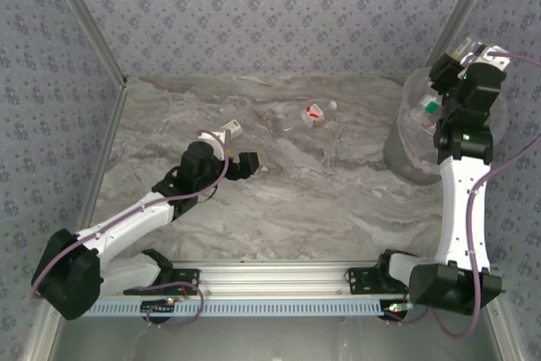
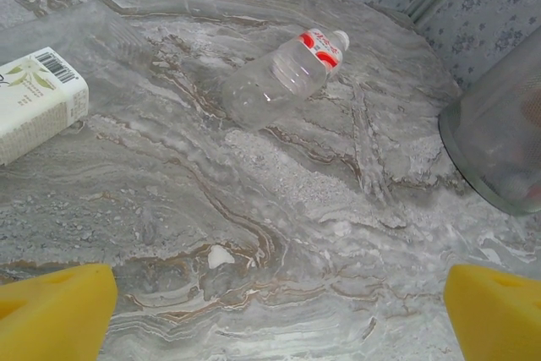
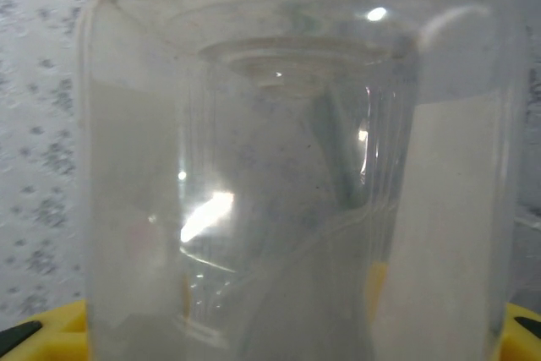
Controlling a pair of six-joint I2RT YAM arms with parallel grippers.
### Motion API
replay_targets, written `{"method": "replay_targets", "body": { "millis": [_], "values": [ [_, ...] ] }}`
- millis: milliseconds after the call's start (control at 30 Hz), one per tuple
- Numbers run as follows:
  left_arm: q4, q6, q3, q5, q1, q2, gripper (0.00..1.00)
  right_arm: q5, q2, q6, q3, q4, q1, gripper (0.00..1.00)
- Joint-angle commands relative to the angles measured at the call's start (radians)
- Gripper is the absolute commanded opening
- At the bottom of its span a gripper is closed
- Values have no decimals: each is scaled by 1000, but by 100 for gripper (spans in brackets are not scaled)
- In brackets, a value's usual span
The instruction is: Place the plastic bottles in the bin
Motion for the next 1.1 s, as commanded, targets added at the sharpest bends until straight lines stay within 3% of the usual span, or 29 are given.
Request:
{"method": "replay_targets", "body": {
  "millis": [0, 600, 667, 767, 933, 1000, 1067],
  "values": [
    [-8, 11, 5, -27, -5, -35, 99, 26, 29, -6, 36, 45, -39, 56],
    [-19, 8, -4, -40, -5, -54, 99, 37, 143, -116, 2, 30, -113, 59],
    [-23, 9, -4, -44, -5, -53, 99, 28, 160, -123, 7, -7, -118, 63],
    [-24, 10, -3, -52, -4, -52, 99, 13, 200, -122, 46, -111, -118, 78],
    [-24, 10, 4, -63, -4, -44, 99, 44, 194, -96, 63, -176, -118, 85],
    [-24, 9, 7, -64, -1, -38, 99, 41, 176, -92, 59, -171, -117, 100],
    [-23, 7, 8, -65, -2, -36, 99, 31, 159, -90, 59, -168, -116, 100]
  ]
}}
